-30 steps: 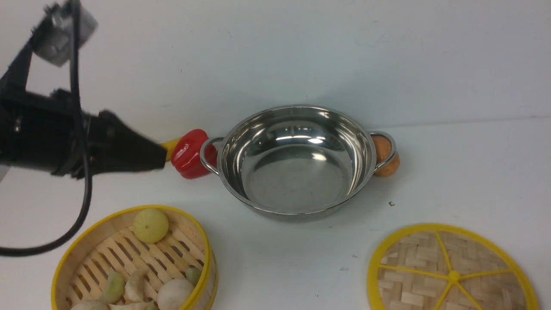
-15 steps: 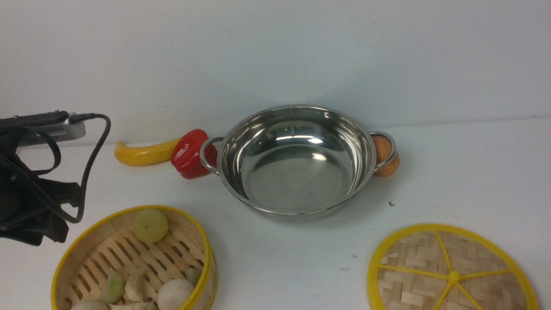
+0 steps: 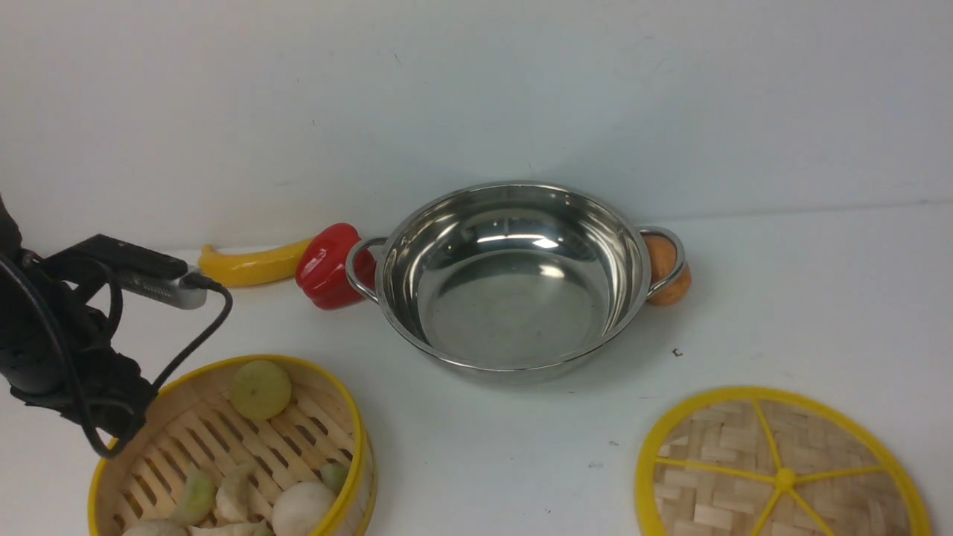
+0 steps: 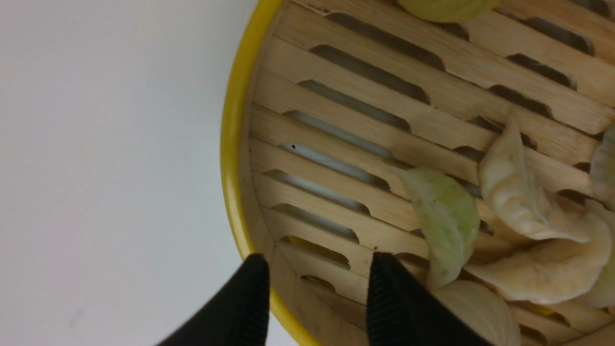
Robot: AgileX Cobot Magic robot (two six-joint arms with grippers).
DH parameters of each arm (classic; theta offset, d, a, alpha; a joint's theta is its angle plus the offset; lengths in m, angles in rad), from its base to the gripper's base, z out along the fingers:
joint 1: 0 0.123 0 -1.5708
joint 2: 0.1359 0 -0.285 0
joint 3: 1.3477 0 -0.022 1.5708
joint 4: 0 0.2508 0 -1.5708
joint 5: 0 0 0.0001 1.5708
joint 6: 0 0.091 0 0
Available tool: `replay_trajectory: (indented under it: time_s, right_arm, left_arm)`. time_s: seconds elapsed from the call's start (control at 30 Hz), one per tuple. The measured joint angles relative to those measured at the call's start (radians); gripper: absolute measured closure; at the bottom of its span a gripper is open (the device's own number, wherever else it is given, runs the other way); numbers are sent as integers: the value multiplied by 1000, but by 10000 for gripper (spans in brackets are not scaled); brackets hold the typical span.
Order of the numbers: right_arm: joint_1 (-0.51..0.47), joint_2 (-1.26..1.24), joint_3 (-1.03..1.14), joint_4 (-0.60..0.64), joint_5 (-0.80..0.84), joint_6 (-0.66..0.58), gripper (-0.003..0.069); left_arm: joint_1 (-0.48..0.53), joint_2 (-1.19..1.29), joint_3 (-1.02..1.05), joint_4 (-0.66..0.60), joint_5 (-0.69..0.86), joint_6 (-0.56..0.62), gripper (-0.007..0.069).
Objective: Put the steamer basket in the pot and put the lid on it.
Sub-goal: Use the left arm to lift the steamer closest to it
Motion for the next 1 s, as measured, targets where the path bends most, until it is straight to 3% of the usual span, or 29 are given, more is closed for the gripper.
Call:
replay_trajectory:
  time_s: [0.27, 0.4, 1.0]
  right_arm:
    - [0, 0, 0, 0, 0, 1, 410]
    - [0, 0, 0, 0, 0, 1, 410]
    - [0, 0, 0, 0, 0, 1, 410]
  left_arm:
    - [0, 42, 0, 7, -49, 78, 183]
    - [0, 42, 0, 13, -109, 115, 146]
    - [0, 129, 0, 68, -153, 52, 219]
